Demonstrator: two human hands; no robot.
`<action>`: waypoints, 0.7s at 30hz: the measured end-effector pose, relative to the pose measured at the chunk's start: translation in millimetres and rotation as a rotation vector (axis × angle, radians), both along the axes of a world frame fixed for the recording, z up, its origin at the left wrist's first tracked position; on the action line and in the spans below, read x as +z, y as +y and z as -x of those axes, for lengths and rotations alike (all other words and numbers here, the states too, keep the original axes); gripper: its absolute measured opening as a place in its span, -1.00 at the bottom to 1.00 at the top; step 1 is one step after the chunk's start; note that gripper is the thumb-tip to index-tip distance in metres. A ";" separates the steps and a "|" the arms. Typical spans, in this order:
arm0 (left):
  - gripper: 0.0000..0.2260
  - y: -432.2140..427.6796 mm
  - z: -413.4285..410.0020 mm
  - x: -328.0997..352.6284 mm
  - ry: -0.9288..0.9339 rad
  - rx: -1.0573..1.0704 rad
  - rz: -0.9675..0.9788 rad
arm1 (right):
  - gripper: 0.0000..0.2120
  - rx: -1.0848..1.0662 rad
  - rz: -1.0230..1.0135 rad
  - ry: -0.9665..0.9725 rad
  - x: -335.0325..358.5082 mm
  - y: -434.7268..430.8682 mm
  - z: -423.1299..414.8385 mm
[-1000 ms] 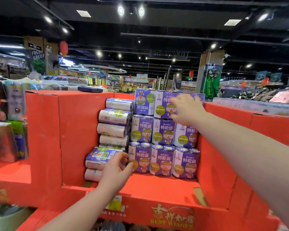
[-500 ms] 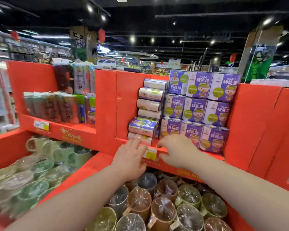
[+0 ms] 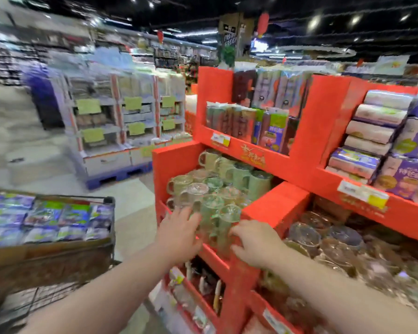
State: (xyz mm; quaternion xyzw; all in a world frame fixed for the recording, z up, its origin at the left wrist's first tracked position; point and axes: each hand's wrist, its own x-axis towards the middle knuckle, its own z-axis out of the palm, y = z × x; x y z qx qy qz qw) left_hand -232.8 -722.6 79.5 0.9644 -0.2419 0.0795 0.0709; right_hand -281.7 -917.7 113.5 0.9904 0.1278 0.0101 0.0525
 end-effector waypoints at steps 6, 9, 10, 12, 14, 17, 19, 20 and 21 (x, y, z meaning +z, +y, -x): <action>-0.47 138.9 48.5 -45.3 0.164 0.273 -0.161 | -0.65 0.104 -0.090 0.016 -8.6 129.5 -14.3; -0.49 190.0 69.2 -63.0 0.234 0.377 -0.197 | -0.62 0.159 -0.145 0.019 -6.0 185.1 -26.5; -0.48 203.4 74.7 -68.7 0.255 0.396 -0.204 | -0.61 0.178 -0.157 0.018 -5.1 201.2 -31.4; -0.48 226.3 83.1 -78.6 0.281 0.429 -0.197 | -0.60 0.213 -0.170 0.006 -2.7 230.2 -42.3; -0.50 243.8 87.6 -85.6 0.313 0.462 -0.183 | -0.60 0.245 -0.184 -0.016 -1.2 255.3 -53.3; -0.49 265.9 86.7 -94.1 0.351 0.506 -0.157 | -0.64 0.283 -0.204 -0.010 -9.1 287.0 -72.3; -0.47 281.0 81.2 -96.6 0.367 0.538 -0.144 | -0.65 0.314 -0.201 0.040 -23.6 305.2 -87.3; -0.47 288.5 75.9 -96.5 0.370 0.554 -0.145 | -0.65 0.334 -0.200 0.065 -32.6 313.1 -95.3; -0.47 296.4 69.4 -95.6 0.366 0.571 -0.152 | -0.67 0.355 -0.199 0.085 -42.1 320.6 -103.5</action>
